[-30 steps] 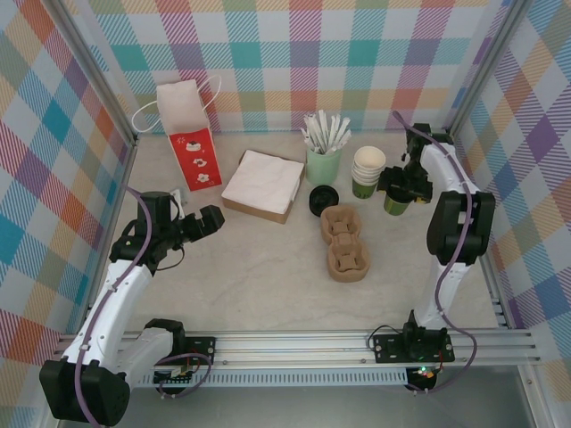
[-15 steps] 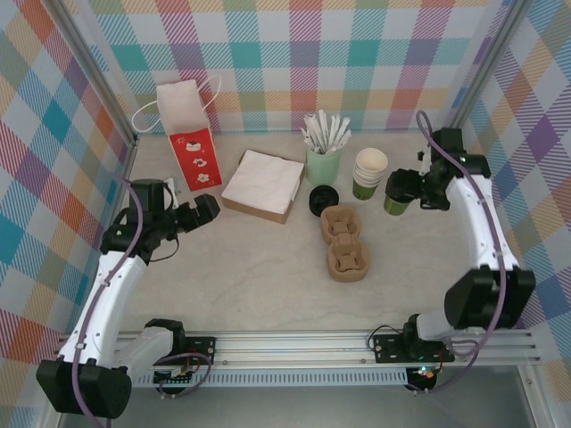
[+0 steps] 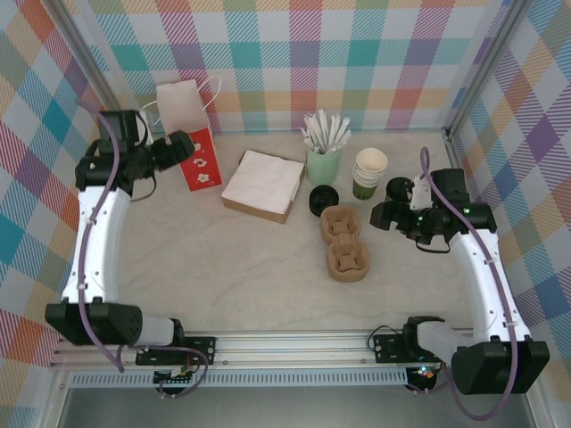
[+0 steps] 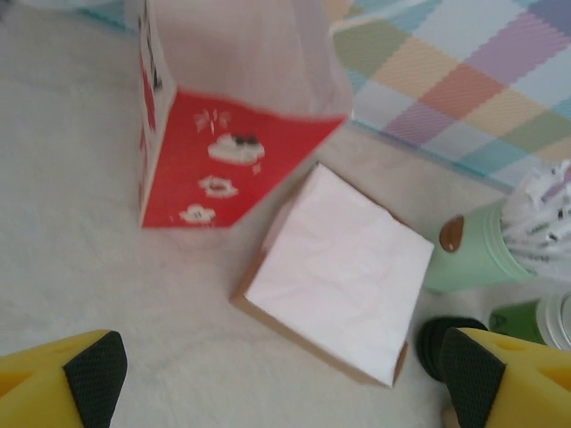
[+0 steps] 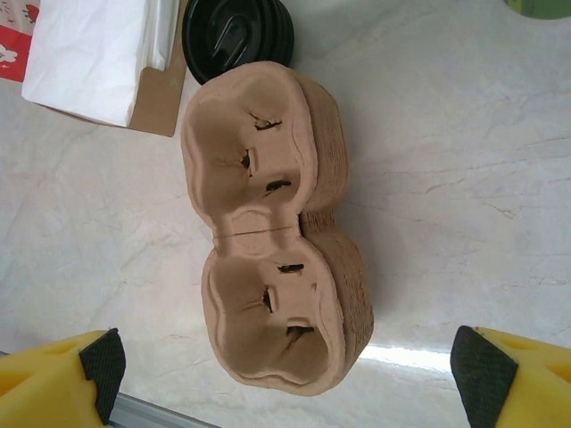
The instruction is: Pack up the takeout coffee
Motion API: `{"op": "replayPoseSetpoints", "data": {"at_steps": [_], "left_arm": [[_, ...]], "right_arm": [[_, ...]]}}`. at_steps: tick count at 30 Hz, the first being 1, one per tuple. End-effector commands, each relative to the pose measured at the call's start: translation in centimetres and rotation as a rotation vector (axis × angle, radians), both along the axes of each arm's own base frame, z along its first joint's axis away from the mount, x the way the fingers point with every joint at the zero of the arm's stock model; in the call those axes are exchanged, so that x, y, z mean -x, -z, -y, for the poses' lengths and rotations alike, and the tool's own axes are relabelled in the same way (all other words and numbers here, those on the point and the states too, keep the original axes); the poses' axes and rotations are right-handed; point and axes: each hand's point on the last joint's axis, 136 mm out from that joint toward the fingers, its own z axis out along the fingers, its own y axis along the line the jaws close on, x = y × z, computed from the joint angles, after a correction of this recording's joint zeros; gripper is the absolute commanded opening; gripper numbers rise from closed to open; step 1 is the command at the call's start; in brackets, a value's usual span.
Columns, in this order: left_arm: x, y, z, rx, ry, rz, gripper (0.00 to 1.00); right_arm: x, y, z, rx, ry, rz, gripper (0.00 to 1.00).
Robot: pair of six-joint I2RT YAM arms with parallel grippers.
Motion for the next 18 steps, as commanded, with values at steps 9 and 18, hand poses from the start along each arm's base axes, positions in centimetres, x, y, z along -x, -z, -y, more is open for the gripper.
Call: {"op": "replayPoseSetpoints", "data": {"at_steps": [9, 18], "left_arm": [[-9.6, -0.1, -5.9, -0.307, -0.131, -0.057, 0.93], [-15.7, 5.1, -7.5, -0.385, -0.146, -0.153, 0.92]], "right_arm": [[0.0, 0.1, -0.4, -0.01, -0.015, 0.005, 0.96], [0.2, 0.8, -0.3, -0.003, -0.013, -0.016, 0.96]]}}
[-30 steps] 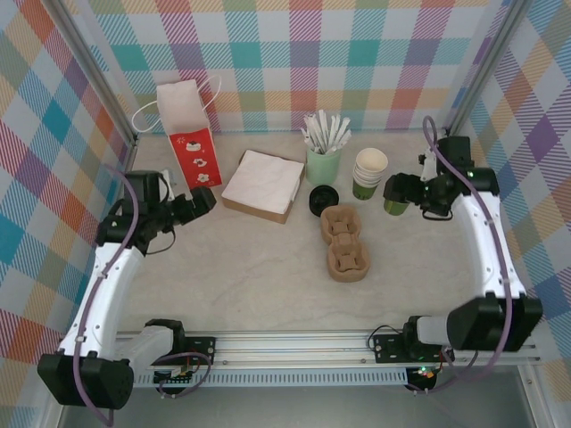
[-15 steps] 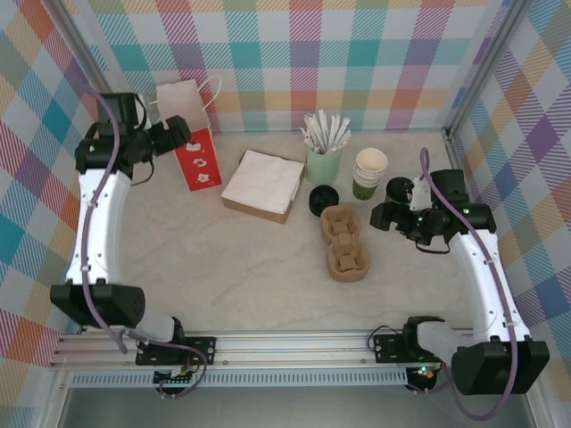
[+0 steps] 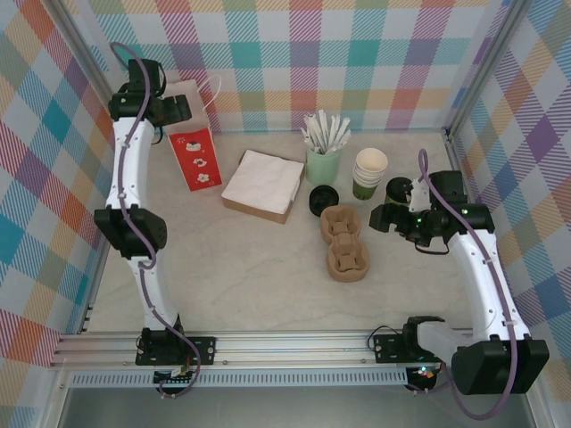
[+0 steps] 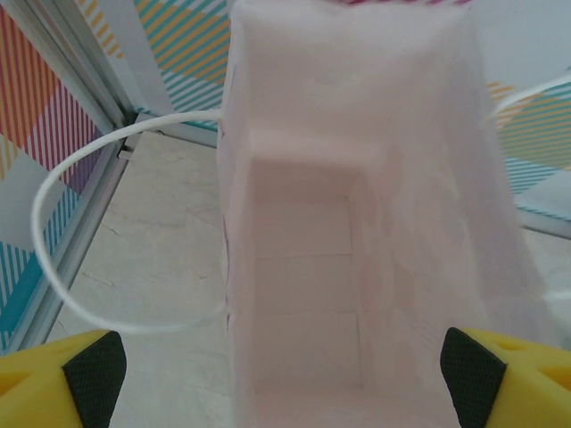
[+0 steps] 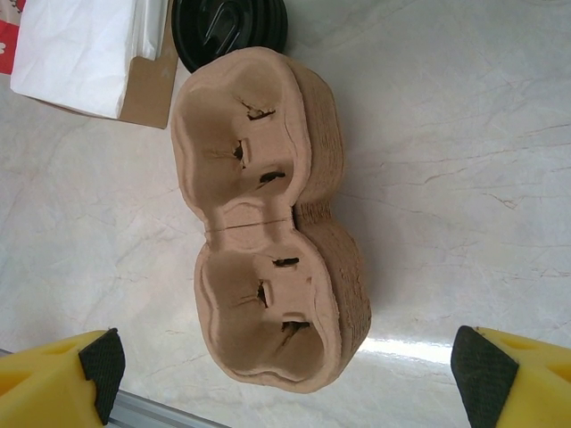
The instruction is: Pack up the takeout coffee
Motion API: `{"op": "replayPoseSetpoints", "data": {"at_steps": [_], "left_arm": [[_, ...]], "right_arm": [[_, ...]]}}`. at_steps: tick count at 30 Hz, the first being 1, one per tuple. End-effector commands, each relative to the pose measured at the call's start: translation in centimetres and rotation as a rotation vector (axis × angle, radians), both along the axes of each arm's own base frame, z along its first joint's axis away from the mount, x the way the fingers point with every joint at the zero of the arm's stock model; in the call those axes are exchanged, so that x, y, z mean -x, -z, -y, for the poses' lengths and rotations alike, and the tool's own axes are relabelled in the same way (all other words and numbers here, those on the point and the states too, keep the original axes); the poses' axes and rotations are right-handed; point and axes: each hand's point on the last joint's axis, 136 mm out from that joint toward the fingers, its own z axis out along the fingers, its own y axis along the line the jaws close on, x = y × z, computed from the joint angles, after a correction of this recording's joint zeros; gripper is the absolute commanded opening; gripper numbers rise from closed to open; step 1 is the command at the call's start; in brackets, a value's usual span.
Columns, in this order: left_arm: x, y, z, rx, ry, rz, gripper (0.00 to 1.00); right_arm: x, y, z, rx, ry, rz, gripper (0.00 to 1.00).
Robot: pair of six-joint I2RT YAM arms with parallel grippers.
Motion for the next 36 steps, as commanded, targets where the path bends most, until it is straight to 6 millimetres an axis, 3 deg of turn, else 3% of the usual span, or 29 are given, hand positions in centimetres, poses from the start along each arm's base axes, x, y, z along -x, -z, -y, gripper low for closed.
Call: {"op": "replayPoseSetpoints", "data": {"at_steps": [1, 7, 11, 15, 17, 25, 32, 36], "left_arm": [[0.1, 0.8, -2.0, -0.073, -0.035, -0.047, 0.9], [-1.0, 2.7, -3.2, -0.112, -0.035, -0.073, 0.62], [-1.1, 2.4, -3.0, -0.118, -0.015, -0.067, 0.29], [-0.5, 1.4, -2.8, -0.126, 0.002, -0.062, 0.09], [0.0, 0.5, -2.7, -0.126, 0.008, -0.048, 0.03], [3.6, -4.2, -1.7, -0.112, 0.045, 0.038, 0.0], [9.8, -7.7, -0.5, -0.086, 0.06, 0.117, 0.0], [14.3, -8.3, 2.1, -0.053, 0.117, 0.143, 0.0]], "right_arm": [[-0.1, 0.1, -0.2, -0.006, -0.011, 0.003, 0.96], [0.0, -0.4, -0.4, -0.021, -0.008, 0.01, 0.94], [0.0, -0.6, -0.6, -0.028, -0.009, 0.012, 0.93], [0.0, -0.8, -0.7, -0.039, -0.011, 0.014, 0.92], [0.0, -1.0, -0.7, -0.04, -0.011, 0.02, 0.92], [0.3, -2.1, -0.6, -0.03, -0.01, 0.055, 0.93], [0.9, -2.0, -0.4, -0.009, -0.034, 0.052, 0.93], [0.6, -1.8, -0.5, 0.005, -0.074, 0.068, 0.94]]}}
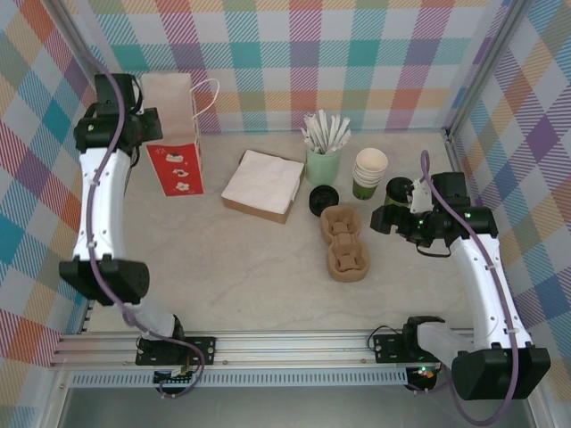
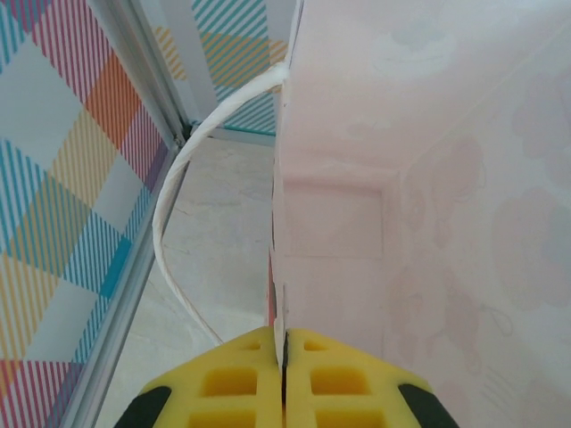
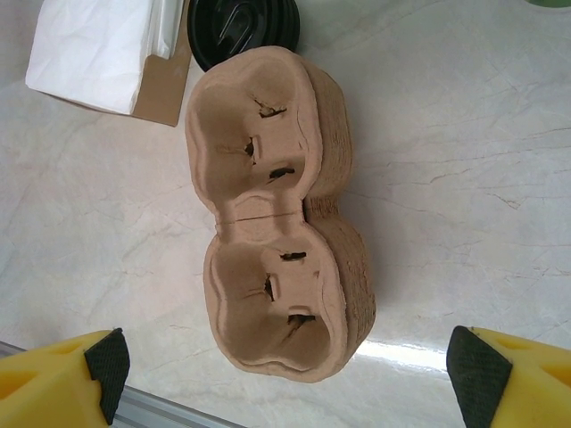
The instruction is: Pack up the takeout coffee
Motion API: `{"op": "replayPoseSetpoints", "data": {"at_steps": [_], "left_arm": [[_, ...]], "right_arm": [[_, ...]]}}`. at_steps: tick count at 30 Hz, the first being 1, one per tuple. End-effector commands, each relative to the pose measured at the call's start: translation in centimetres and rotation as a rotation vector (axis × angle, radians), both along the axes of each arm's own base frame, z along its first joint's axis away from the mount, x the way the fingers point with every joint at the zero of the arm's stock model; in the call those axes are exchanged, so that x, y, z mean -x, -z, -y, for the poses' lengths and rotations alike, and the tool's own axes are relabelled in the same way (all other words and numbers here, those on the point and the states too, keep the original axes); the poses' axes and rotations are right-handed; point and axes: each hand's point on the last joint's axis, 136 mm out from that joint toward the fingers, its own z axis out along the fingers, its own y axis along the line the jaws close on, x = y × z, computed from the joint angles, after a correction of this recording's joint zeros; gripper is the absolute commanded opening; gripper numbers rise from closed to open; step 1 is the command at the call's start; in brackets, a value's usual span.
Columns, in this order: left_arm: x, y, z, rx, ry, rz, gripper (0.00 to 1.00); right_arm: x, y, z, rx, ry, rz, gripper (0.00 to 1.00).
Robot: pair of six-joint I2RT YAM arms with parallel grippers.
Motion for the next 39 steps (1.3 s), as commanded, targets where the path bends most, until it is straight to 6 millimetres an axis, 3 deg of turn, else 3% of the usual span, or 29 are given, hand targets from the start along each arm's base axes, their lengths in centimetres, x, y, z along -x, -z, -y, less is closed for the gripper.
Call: {"op": "replayPoseSetpoints", "data": {"at_steps": [1, 6, 11, 16, 21, 26, 32, 39], "left_arm": [[3.1, -1.0, 2.6, 0.043, 0.064, 0.051, 0.0], [9.3, 0.0, 8.4, 0.108, 0.206, 0.05, 0.0], [14.9, 2.2, 14.2, 0.237, 0.381, -0.016, 0.0], [18.1, 4.2, 16.7, 0.33, 0.443, -0.08, 0.0], [18.8, 6.6, 19.2, 0.408, 0.481, -0.123, 0.0], [19.1, 7.8, 21.1, 0.437, 0.504, -0.157, 0.0], [18.5, 10.0, 20.4, 0.463, 0.407, -0.154, 0.0], [17.7, 11.1, 19.9, 0.455, 0.338, -0.131, 0.0]], "right_arm": [[-0.2, -1.0, -0.4, 0.012, -0.063, 0.045, 0.94], [-1.1, -0.7, 0.1, 0.081, -0.127, 0.054, 0.94], [-2.2, -0.2, 0.4, 0.117, -0.156, 0.044, 0.94], [-2.7, 0.2, -0.3, 0.074, -0.161, 0.026, 0.93], [-2.4, 1.5, -1.3, 0.018, -0.162, -0.025, 0.89], [-1.9, 2.6, -1.4, 0.03, -0.162, -0.068, 0.88], [-1.5, 3.2, -2.0, 0.064, -0.21, -0.089, 0.86], [-2.3, 3.2, -2.7, 0.192, -0.364, -0.019, 0.86]]}}
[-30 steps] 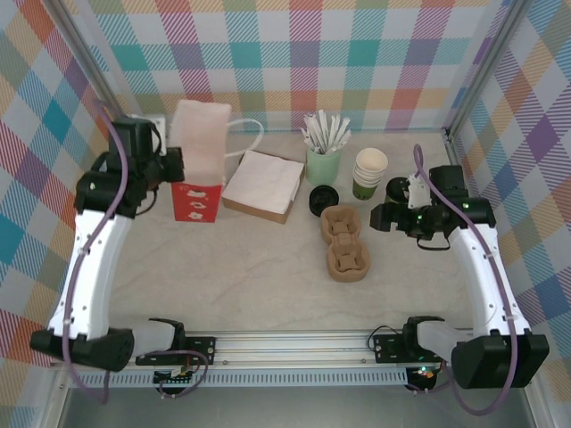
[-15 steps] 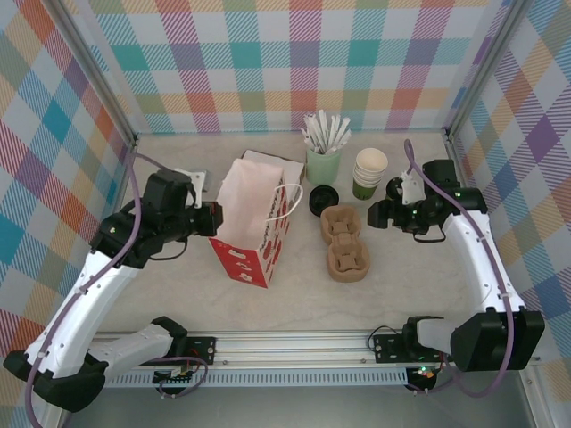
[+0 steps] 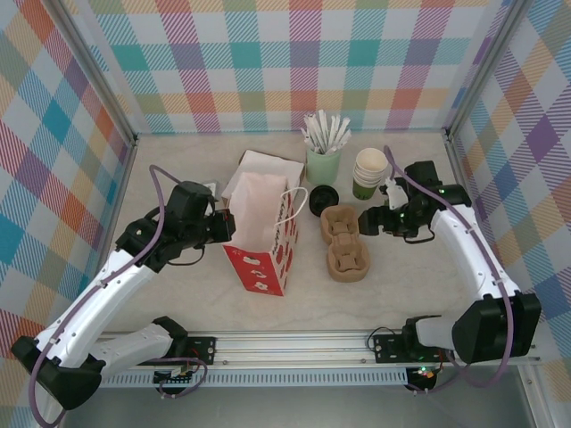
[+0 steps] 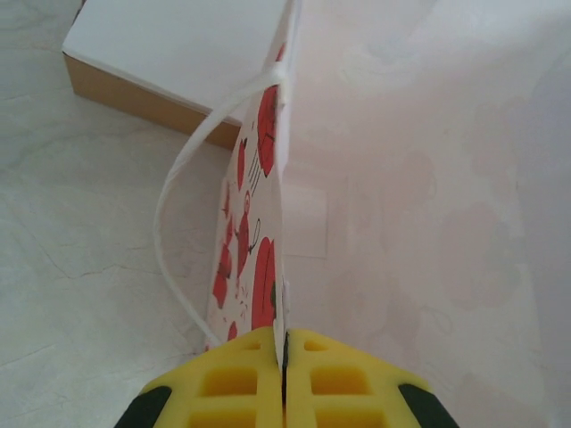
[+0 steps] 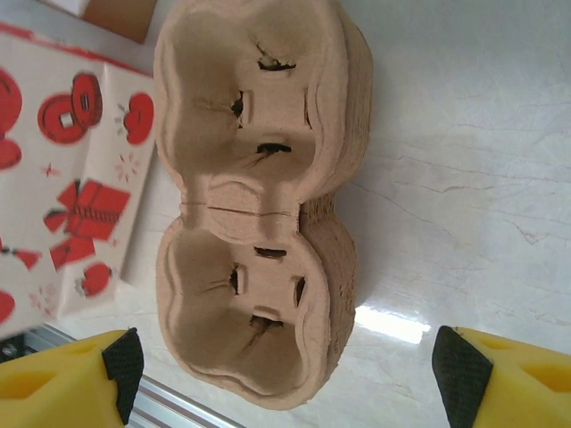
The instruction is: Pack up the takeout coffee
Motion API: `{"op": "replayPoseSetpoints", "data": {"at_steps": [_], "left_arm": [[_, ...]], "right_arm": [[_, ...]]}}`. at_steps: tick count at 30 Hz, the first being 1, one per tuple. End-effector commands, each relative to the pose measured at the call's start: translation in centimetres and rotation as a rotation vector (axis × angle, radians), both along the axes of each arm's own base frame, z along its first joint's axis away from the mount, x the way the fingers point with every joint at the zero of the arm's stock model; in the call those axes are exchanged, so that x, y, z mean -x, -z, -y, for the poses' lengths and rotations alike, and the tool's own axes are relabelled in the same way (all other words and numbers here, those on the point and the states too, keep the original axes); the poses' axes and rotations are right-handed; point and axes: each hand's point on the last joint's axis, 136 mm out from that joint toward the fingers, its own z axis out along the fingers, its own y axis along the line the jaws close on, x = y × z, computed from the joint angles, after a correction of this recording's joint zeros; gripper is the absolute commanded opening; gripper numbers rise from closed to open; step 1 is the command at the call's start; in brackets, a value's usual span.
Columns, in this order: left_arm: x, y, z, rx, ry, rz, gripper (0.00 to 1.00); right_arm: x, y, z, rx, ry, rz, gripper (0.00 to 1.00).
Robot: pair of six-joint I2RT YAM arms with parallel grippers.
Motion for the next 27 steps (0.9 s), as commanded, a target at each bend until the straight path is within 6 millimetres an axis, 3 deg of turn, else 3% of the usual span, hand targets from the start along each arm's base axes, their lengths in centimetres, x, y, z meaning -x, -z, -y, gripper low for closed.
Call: {"op": "replayPoseSetpoints", "data": {"at_steps": [1, 11, 19, 27], "left_arm": [[-0.8, -1.3, -0.4, 0.014, -0.064, 0.071, 0.0], [-0.5, -0.7, -1.7, -0.026, -0.104, 0.08, 0.0], [-0.5, -1.1, -1.1, -0.004, -0.077, 0.086, 0.29], [0.8, -4.1, -4.4, -0.065, -0.136, 0.192, 0.48]], "right_arm": [[-0.6, -0.8, -0.6, 0.071, -0.161, 0.1, 0.86], [-0.6, -1.4, -3.7, 0.161, -0.657, 0.331, 0.9], [-0.7, 0.5, -5.2, 0.236, -0.915, 0.33, 0.91], [-1.2, 2.9, -5.1, 0.3, -1.056, 0.315, 0.92]]}}
